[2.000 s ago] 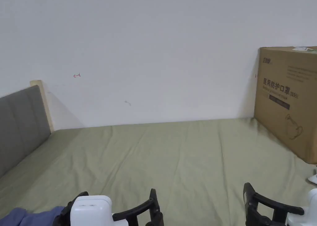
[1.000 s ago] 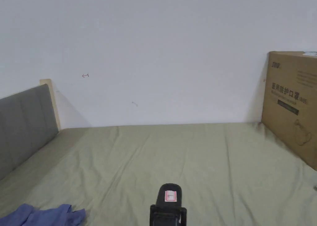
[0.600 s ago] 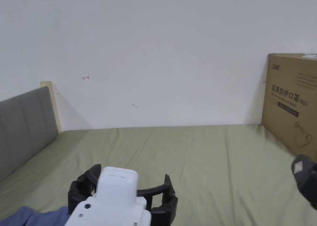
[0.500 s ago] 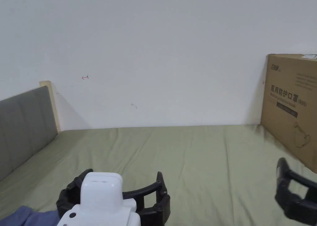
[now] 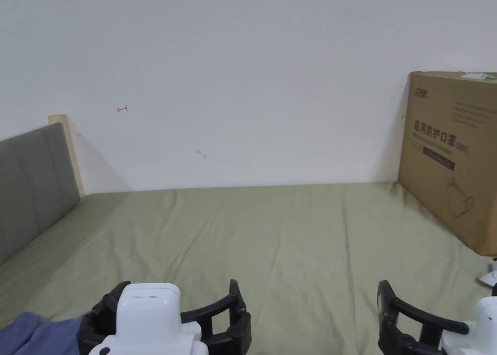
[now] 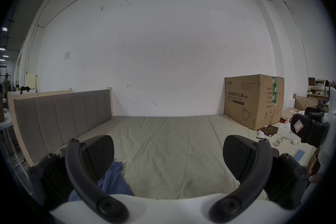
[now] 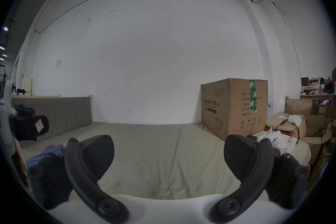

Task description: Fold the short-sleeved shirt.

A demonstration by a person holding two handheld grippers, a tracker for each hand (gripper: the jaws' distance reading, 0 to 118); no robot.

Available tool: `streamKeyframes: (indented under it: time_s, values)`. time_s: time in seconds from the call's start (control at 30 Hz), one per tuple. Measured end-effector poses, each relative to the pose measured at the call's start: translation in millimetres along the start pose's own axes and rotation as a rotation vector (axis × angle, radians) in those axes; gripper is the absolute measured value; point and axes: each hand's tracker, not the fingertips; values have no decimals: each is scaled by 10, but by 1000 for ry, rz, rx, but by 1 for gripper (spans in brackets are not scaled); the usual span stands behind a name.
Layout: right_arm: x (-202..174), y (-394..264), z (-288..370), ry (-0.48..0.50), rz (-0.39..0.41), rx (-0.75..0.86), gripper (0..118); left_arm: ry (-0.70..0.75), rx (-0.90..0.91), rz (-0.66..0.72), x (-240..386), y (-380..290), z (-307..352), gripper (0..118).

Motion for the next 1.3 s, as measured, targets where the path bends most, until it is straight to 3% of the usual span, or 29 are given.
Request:
streamKeyframes:
  time_s: [0.27,0.53,0.67,0.7,0.73,0.77,0.87,0.9,1.07,1.3]
  values:
    - [-60,-18,-73,4,49,-12,118,6,-31,61,-22,-43,-129,117]
    - [-58,5,-216,-4,39,-61,118,-27,-57,3,87,-70,-209,110]
    - [2,33,-201,23,7,-92,111,-67,-54,-16,118,-56,-153,80]
    - [5,32,-177,25,14,-78,88,-85,-73,-39,130,-44,-178,35]
    - [-1,39,-185,9,39,-63,42,-87,-96,-59,148,-37,-211,2]
    - [7,35,-226,-54,76,-92,0,-52,-117,-87,175,-35,-233,1]
    - [149,22,-281,45,-36,-138,0,-87,-134,-55,158,-51,-314,1]
    - [172,19,-308,19,-48,-149,0,-87,-136,-46,167,-48,-331,1]
    - [288,9,-333,-25,-60,-151,0,-84,-144,-3,106,-46,-389,0]
    - [335,-24,-333,8,-82,-161,0,-81,-144,19,56,-68,-419,0]
